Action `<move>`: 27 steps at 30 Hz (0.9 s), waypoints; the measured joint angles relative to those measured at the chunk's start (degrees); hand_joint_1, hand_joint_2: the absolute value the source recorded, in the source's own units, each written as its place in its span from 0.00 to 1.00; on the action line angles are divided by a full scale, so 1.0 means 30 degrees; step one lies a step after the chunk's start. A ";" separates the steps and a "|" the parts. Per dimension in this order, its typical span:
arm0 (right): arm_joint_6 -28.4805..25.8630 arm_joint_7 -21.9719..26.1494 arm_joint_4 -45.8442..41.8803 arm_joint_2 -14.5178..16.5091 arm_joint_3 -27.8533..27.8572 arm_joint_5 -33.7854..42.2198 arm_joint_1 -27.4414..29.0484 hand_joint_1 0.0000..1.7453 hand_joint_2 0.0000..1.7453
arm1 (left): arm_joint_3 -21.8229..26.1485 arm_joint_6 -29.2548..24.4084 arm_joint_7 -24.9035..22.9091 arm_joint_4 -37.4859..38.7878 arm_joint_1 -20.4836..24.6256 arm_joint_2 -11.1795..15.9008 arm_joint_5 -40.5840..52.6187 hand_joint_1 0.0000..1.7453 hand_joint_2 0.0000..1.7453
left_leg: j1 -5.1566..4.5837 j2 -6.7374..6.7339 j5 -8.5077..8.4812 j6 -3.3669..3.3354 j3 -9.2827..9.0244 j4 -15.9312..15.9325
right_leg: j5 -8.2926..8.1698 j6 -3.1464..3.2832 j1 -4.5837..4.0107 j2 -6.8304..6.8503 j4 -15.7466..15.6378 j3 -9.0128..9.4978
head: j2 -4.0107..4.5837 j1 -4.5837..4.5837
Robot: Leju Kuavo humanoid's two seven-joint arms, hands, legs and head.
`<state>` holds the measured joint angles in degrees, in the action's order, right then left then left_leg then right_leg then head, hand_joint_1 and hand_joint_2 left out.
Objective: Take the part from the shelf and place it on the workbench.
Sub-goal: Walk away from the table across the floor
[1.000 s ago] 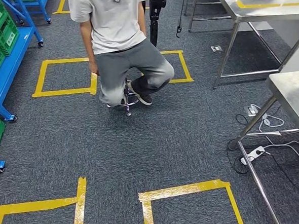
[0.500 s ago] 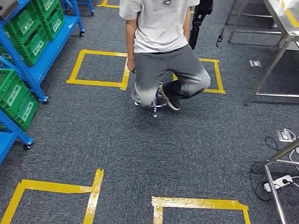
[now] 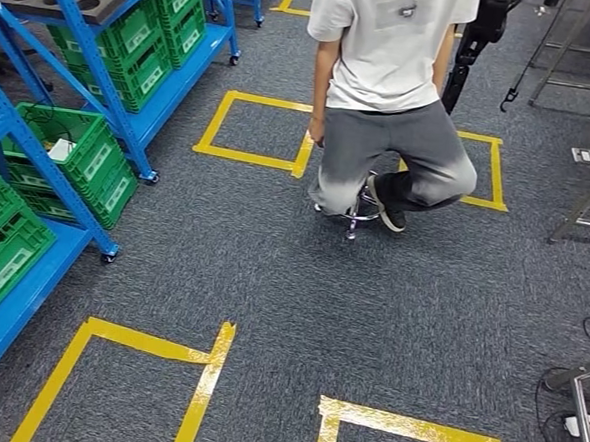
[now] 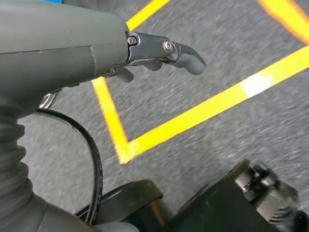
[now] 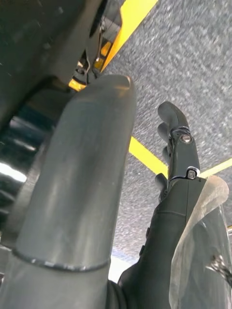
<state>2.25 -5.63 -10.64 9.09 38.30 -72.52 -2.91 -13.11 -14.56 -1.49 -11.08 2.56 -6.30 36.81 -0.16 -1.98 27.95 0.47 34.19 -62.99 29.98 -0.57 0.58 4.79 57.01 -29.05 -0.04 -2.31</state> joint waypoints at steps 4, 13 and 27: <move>0.0046 0.0004 0.0000 0.0002 -0.0004 0.0002 -0.0083 0.00 0.00 | 0.0005 0.0037 -0.0014 0.0000 -0.0090 0.0031 -0.0011 0.00 1.00 | -0.0196 -0.0291 -0.0102 -0.0460 -0.0567 0.1510 | 0.0195 -0.0342 -0.0143 0.0782 0.0038 0.0103 | 0.0000 -0.0042; 0.0088 -0.0002 -0.0002 0.0002 -0.0018 0.0007 -0.0036 0.00 0.00 | 0.0015 0.0058 -0.0014 0.0007 -0.0093 -0.0020 -0.0007 0.00 0.50 | -0.0051 0.1774 -0.0153 -0.0969 -0.0818 0.1689 | 0.1368 -0.0621 0.0022 -0.1656 0.4864 -0.2870 | 0.0000 -0.0213; 0.0266 -0.0013 0.0007 0.0029 -0.0005 0.0091 0.0047 0.00 0.00 | 0.0033 0.0046 -0.0004 0.0022 -0.0246 -0.0018 -0.0098 0.00 0.00 | 0.0105 0.0901 0.2105 0.0100 0.2018 -0.3808 | -0.0227 0.0152 0.0128 -0.0853 0.0166 -0.0507 | 0.0000 0.0031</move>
<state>3.04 -5.67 -10.62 9.18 38.29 -72.25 -2.77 -13.02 -14.43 -1.50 -11.02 1.82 -6.35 36.51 0.15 0.72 34.27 0.76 40.24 -74.42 29.30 -0.12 0.96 2.23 57.51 -30.57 -0.04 -2.22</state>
